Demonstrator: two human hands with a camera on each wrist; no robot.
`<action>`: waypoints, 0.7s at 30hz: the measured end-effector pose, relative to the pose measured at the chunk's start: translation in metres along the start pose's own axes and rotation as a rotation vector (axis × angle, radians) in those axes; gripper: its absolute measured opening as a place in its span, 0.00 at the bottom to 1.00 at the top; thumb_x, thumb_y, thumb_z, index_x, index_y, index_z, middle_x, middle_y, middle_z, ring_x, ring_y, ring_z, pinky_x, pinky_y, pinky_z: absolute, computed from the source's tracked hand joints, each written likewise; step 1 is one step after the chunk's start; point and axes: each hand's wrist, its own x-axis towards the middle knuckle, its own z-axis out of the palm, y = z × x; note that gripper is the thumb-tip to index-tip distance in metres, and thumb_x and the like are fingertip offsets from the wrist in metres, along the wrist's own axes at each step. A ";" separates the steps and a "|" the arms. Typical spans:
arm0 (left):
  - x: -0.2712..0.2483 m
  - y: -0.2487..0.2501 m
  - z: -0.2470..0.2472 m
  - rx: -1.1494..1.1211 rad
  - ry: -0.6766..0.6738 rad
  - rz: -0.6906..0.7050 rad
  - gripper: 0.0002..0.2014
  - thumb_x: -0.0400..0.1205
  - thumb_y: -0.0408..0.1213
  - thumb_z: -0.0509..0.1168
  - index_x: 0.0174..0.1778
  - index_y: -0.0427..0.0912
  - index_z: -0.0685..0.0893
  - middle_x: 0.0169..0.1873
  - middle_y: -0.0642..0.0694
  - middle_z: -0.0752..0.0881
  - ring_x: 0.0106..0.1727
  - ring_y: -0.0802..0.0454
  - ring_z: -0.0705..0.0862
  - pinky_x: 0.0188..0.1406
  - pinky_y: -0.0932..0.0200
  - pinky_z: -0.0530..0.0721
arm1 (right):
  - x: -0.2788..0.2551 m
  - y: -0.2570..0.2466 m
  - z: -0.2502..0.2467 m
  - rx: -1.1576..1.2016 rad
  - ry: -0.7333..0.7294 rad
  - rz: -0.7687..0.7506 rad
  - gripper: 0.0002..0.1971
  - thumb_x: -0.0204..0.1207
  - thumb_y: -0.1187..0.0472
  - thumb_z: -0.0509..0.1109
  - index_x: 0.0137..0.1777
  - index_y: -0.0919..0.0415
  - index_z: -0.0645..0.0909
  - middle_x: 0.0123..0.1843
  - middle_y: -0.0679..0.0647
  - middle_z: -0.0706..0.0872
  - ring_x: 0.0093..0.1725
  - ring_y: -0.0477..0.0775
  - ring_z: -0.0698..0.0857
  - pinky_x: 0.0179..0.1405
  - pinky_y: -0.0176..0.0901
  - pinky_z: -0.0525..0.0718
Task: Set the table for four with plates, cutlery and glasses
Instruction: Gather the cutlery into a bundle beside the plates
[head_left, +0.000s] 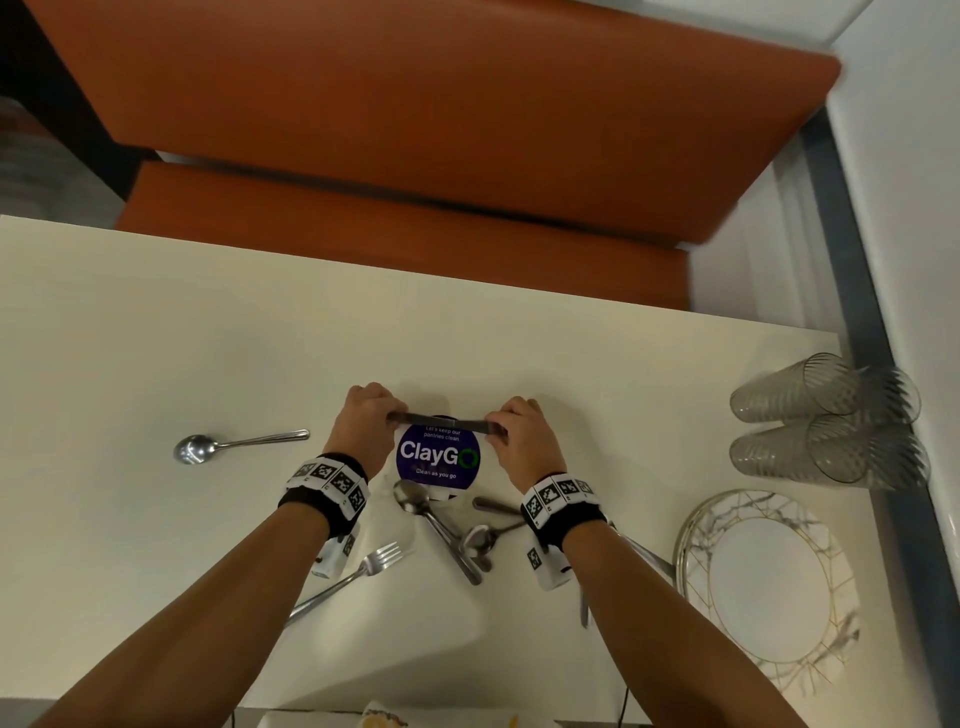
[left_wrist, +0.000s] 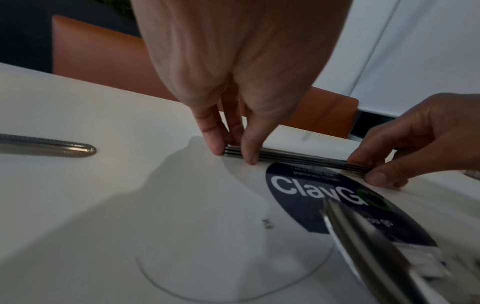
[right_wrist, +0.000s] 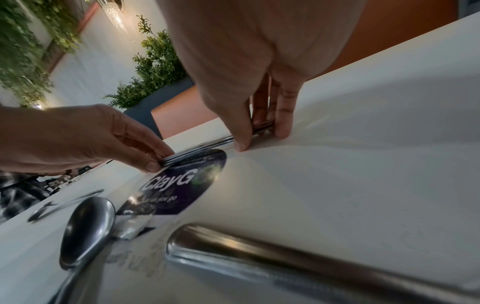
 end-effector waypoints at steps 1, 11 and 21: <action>-0.001 -0.001 0.000 0.000 0.011 0.002 0.11 0.79 0.20 0.74 0.54 0.35 0.94 0.50 0.40 0.87 0.57 0.40 0.80 0.52 0.54 0.77 | 0.000 -0.001 0.000 0.000 0.000 -0.001 0.06 0.78 0.63 0.76 0.54 0.60 0.89 0.49 0.49 0.81 0.53 0.51 0.75 0.48 0.46 0.85; 0.007 -0.003 -0.008 0.045 -0.040 0.031 0.07 0.79 0.24 0.76 0.48 0.38 0.95 0.47 0.43 0.89 0.51 0.44 0.79 0.48 0.49 0.82 | 0.002 -0.002 -0.002 -0.013 -0.011 0.005 0.05 0.77 0.64 0.76 0.52 0.59 0.88 0.48 0.48 0.81 0.54 0.49 0.74 0.48 0.41 0.83; 0.013 -0.007 -0.012 0.001 -0.051 0.019 0.08 0.78 0.25 0.77 0.49 0.40 0.96 0.45 0.46 0.89 0.50 0.50 0.76 0.51 0.55 0.76 | 0.003 -0.002 -0.003 0.002 -0.021 -0.008 0.06 0.75 0.66 0.77 0.51 0.59 0.87 0.49 0.48 0.81 0.54 0.49 0.75 0.51 0.38 0.81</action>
